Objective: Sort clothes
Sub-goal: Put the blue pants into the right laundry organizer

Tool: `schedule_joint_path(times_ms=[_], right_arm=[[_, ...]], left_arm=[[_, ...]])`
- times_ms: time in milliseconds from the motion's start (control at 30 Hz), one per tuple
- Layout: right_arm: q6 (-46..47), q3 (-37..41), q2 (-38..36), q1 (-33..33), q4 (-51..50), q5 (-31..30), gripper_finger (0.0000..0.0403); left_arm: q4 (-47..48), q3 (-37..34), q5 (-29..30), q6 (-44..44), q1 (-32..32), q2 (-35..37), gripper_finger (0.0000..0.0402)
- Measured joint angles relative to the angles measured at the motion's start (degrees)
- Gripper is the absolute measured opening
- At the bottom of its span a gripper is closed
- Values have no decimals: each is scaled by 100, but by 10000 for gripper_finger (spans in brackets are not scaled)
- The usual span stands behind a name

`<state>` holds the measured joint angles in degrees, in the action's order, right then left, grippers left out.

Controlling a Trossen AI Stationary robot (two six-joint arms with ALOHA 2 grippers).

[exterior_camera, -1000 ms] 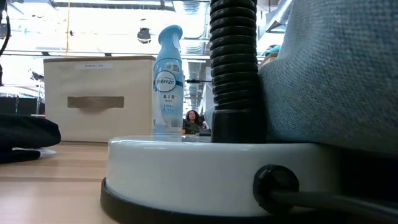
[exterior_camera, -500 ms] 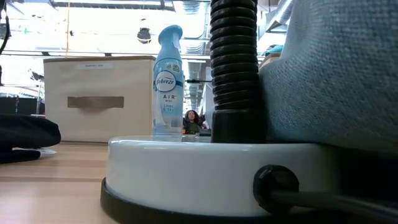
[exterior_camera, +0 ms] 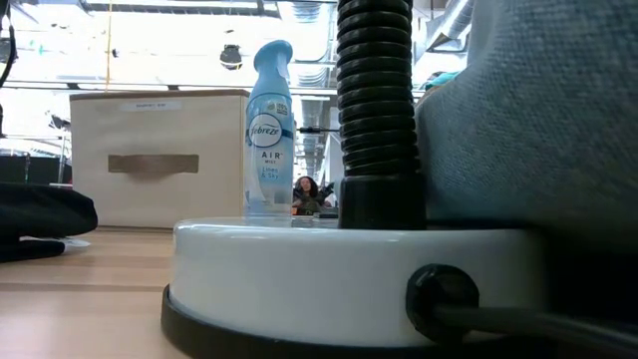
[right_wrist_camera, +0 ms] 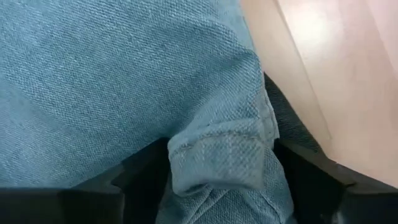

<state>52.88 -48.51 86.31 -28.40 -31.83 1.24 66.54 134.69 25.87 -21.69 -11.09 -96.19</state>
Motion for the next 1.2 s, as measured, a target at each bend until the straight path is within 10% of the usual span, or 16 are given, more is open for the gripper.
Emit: schedule_joint_path(times_ms=[500, 1200], right_arm=[[-403, -608, -57, -11, -449, 13, 21], [-520, -1877, -2058, -83, -2204, -1091, 19]], left_arm=[[-4, 0, 64, 83, 2, 0, 198], [-2, 0, 53, 163, 7, 0, 198]])
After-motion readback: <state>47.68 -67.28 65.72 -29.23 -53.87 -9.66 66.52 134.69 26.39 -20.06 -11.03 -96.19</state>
